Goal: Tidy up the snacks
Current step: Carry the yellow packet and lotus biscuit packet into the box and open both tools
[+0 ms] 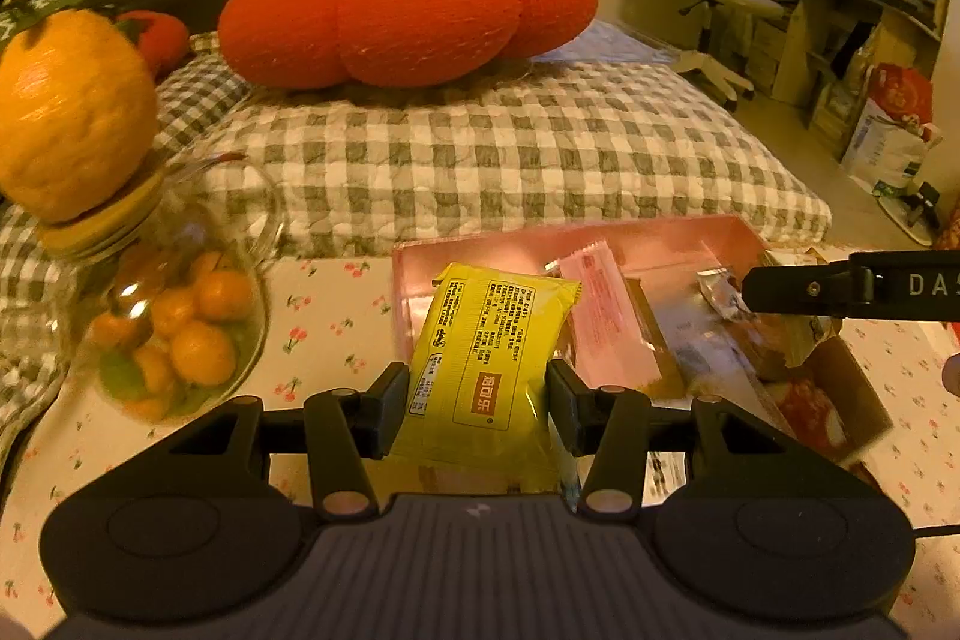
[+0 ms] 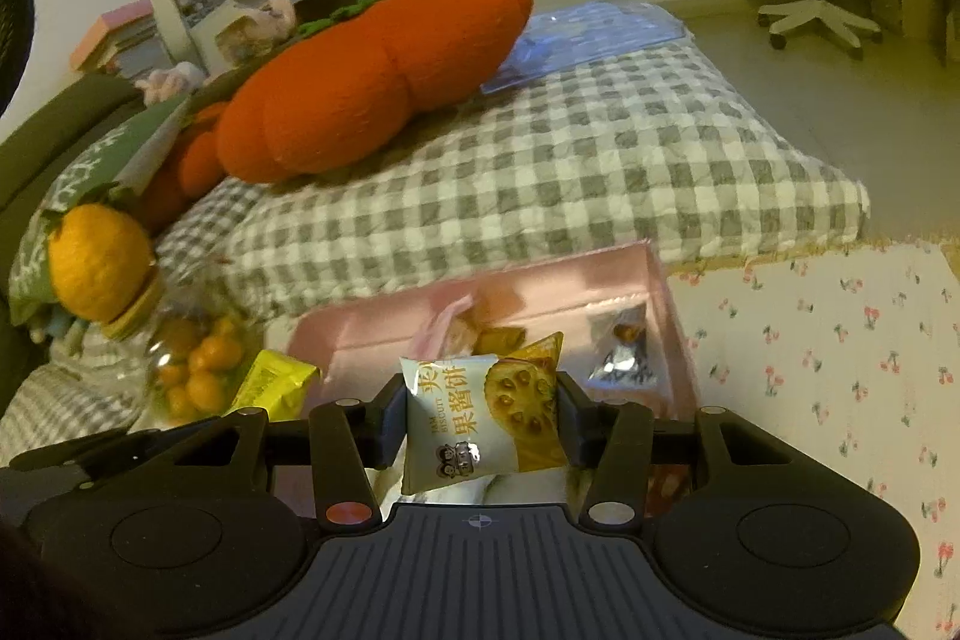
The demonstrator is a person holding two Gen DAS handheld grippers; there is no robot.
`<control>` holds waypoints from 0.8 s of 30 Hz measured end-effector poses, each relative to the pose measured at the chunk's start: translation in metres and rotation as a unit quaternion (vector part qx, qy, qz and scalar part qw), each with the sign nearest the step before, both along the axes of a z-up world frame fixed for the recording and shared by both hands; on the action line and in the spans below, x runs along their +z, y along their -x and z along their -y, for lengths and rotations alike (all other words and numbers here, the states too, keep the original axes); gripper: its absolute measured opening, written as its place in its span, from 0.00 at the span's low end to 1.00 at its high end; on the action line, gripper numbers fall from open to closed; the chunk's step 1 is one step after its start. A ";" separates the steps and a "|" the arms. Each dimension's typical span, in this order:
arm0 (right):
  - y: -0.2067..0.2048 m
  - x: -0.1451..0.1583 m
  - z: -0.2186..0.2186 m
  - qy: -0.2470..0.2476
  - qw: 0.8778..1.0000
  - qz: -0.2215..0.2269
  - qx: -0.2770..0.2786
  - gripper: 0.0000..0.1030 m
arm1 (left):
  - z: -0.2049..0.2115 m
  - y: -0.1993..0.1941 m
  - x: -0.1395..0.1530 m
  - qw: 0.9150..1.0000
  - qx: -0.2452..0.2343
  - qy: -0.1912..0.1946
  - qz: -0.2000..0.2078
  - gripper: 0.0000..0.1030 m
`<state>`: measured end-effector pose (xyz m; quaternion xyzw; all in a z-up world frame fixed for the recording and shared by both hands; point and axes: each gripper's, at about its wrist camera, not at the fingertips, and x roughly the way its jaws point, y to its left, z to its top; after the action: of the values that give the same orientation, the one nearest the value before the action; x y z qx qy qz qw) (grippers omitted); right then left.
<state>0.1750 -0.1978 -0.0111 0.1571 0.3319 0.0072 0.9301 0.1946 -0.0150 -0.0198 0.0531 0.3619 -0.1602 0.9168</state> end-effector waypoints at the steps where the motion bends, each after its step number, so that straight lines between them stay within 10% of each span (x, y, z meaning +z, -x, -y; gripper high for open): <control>1: -0.003 -0.002 0.001 0.003 1.000 -0.001 -0.001 0.47 | 0.002 -0.004 -0.002 1.000 -0.002 -0.002 0.003 0.45; 24: -0.061 -0.035 0.019 0.020 0.999 -0.024 -0.028 0.52 | 0.027 -0.042 -0.023 0.998 -0.022 -0.050 0.017 0.47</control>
<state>0.2361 -0.2173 -0.0464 0.1475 0.3495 -0.0289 0.9248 0.2367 -0.0416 -0.0428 0.1092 0.3527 -0.1614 0.9152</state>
